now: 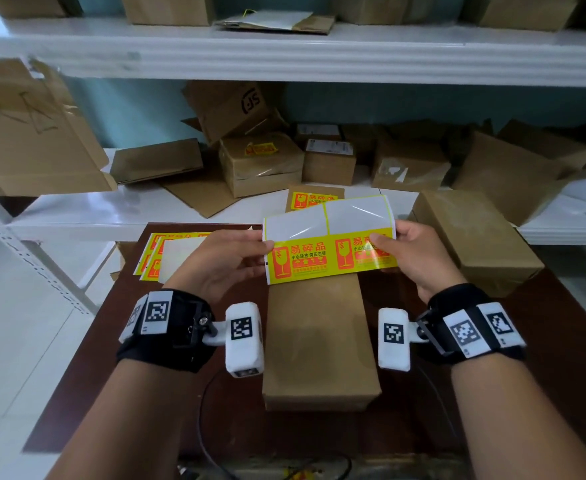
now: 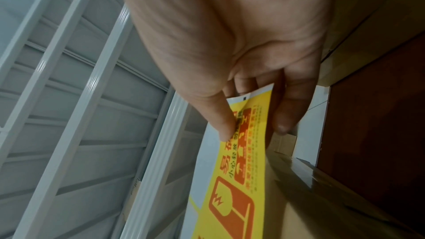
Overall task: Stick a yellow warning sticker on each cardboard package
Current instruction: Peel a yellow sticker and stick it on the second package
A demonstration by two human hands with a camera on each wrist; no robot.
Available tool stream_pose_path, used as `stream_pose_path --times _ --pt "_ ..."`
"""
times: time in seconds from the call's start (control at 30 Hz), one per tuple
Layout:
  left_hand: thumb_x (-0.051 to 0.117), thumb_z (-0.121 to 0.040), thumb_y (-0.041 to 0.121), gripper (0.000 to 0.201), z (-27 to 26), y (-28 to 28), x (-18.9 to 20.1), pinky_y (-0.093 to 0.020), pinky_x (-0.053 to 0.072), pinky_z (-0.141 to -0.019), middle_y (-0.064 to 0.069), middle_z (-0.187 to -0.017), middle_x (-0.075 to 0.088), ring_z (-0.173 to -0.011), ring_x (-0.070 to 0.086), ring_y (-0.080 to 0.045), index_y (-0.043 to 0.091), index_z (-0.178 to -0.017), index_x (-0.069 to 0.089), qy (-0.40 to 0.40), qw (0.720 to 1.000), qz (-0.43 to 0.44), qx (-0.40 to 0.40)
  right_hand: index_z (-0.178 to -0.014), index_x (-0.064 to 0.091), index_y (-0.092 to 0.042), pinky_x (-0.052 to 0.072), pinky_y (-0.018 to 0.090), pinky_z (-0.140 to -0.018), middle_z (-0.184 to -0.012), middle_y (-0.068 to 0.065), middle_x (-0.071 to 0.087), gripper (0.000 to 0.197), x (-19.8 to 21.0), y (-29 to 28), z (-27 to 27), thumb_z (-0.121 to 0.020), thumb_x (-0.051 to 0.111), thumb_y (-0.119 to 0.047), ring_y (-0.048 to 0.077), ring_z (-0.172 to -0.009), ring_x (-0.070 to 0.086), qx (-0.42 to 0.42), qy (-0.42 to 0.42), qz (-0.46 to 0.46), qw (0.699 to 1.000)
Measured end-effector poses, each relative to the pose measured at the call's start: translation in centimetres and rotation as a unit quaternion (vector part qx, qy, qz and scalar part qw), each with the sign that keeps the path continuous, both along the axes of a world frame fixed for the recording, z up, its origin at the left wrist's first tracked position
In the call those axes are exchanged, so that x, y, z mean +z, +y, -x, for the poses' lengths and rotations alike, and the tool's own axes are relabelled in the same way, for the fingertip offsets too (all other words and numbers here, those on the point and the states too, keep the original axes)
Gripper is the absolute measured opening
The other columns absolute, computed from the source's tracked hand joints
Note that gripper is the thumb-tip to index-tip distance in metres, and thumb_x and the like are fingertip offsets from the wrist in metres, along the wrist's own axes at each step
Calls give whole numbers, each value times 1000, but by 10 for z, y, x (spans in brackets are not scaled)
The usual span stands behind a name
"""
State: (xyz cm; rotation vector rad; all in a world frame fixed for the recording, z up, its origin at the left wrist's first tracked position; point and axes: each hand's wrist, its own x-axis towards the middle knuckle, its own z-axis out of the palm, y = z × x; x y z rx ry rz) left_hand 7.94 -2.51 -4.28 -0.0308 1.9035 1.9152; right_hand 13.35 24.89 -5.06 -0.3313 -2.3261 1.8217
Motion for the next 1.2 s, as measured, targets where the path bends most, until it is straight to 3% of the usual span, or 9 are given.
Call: stream_pose_path --times 0.17,0.27,0.37,0.5,0.6,0.77,0.93,1.07,1.2 --pt "69 -89 5 21 -2 0 1 -40 57 -93 -18 -105 76 -96 66 -26 -2 -109 72 7 1000 -21 13 -106 68 -23 52 26 -62 -94 -3 75 13 1 0 2 -98 64 -13 12 -81 70 -24 10 -19 999" --pt "68 -89 4 9 -4 3 2 -28 60 -75 -9 -92 78 -84 70 -18 3 -97 73 33 998 -42 39 -117 64 -22 52 30 -78 -105 -2 73 25 -1 2 7 -93 70 -17 12 -92 69 -84 29 -39 995" --pt "71 -88 6 7 -5 6 3 -23 54 -67 -1 -82 75 -69 66 -9 10 -93 72 45 996 -48 62 -122 63 -26 48 27 -87 -113 -9 65 31 8 0 6 -92 72 -23 3 -95 61 -131 60 -88 986" --pt "69 -89 5 8 -6 10 3 -20 54 -61 0 -76 72 -65 63 -7 8 -97 69 47 996 -60 50 -101 70 -27 51 27 -82 -94 -13 66 13 23 -16 0 -91 70 -19 5 -88 62 -88 111 -95 985" --pt "64 -91 -2 5 -8 13 7 -20 59 -67 -1 -73 70 -66 66 -8 2 -94 65 42 993 -101 41 -90 72 -33 55 36 -80 -86 -6 68 15 31 -29 -3 -90 70 -18 17 -86 67 -7 98 -100 990" --pt "60 -92 -5 11 -16 16 15 -22 60 -71 -7 -85 75 -76 71 -13 3 -90 68 52 991 -120 -7 -92 78 -26 58 40 -75 -80 -4 70 7 39 -51 -8 -89 73 -20 16 -79 69 70 75 -132 986" --pt "62 -90 -5 11 -22 20 21 -21 60 -69 -9 -84 76 -79 75 -16 1 -96 68 50 987 -144 -48 -94 80 -24 52 20 -67 -80 -10 72 8 39 -66 -12 -87 76 -23 -4 -69 63 89 79 -180 976" --pt "70 -76 3 14 -25 22 22 -23 61 -69 -9 -79 73 -75 74 -16 3 -90 67 50 984 -161 -56 -93 80 -24 59 30 -80 -81 -10 74 9 39 -70 -15 -84 79 -25 3 -77 68 83 81 -202 972" --pt "70 -75 4 16 -26 22 22 -23 61 -70 -9 -81 74 -75 74 -16 5 -91 67 52 983 -166 -66 -92 80 -24 60 32 -80 -79 -8 74 10 40 -70 -15 -82 81 -27 4 -74 68 82 75 -194 975"
